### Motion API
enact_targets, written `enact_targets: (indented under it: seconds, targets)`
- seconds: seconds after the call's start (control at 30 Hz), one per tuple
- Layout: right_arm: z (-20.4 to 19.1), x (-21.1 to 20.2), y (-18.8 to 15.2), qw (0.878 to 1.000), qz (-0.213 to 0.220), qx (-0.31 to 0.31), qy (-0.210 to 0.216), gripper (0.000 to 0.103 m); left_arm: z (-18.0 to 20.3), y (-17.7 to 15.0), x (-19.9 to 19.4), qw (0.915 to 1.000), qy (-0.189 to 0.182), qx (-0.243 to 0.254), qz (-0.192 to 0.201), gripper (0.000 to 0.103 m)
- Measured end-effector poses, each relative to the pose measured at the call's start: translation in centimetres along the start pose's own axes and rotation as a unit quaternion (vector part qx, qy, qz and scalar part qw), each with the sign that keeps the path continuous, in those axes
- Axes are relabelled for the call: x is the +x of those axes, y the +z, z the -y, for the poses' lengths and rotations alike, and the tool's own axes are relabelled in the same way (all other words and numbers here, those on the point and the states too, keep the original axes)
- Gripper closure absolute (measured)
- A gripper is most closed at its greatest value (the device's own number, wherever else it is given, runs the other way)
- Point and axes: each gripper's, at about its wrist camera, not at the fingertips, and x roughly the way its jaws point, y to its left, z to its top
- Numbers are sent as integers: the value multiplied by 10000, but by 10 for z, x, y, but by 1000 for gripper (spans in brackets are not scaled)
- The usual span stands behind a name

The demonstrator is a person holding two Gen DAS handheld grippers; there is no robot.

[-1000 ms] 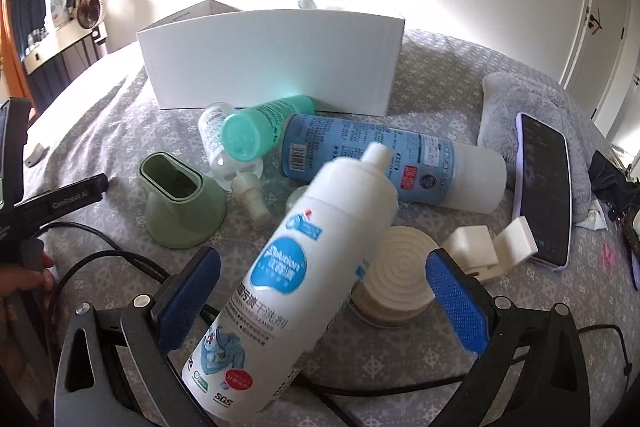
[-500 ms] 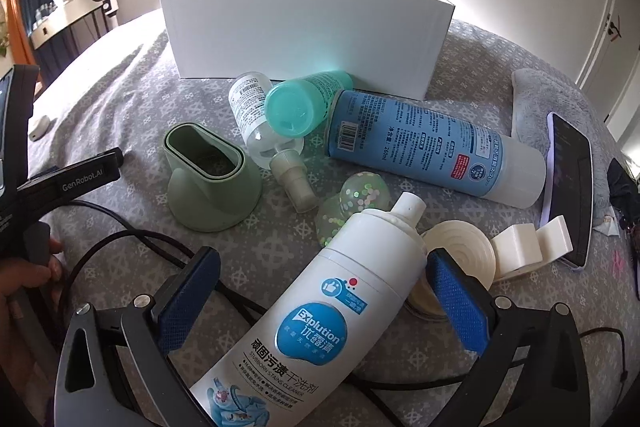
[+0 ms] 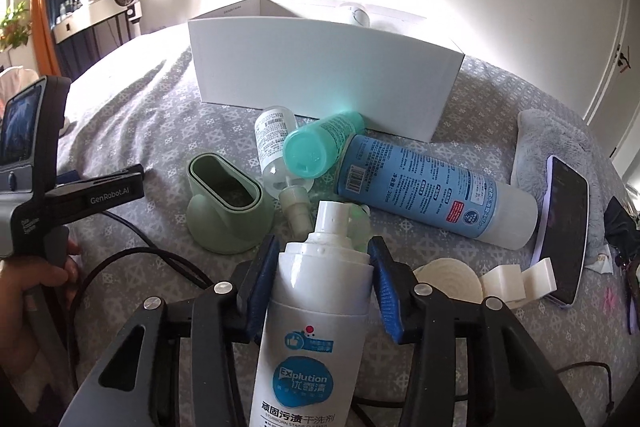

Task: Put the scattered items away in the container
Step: 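Grasp the stain-cleaner bottle with the right gripper and carry it into the box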

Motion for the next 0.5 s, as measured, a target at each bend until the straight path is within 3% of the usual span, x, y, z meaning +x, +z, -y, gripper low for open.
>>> enact_targets:
  seconds: [0.3, 0.5]
  targets:
    - [5, -40, 41, 9952, 974, 28, -43, 61, 0, 0, 0, 10000, 4, -1, 3, 0]
    - [27, -57, 78, 9894, 1343, 545, -8, 61, 0, -1, 1, 10000, 7, -6, 3, 0]
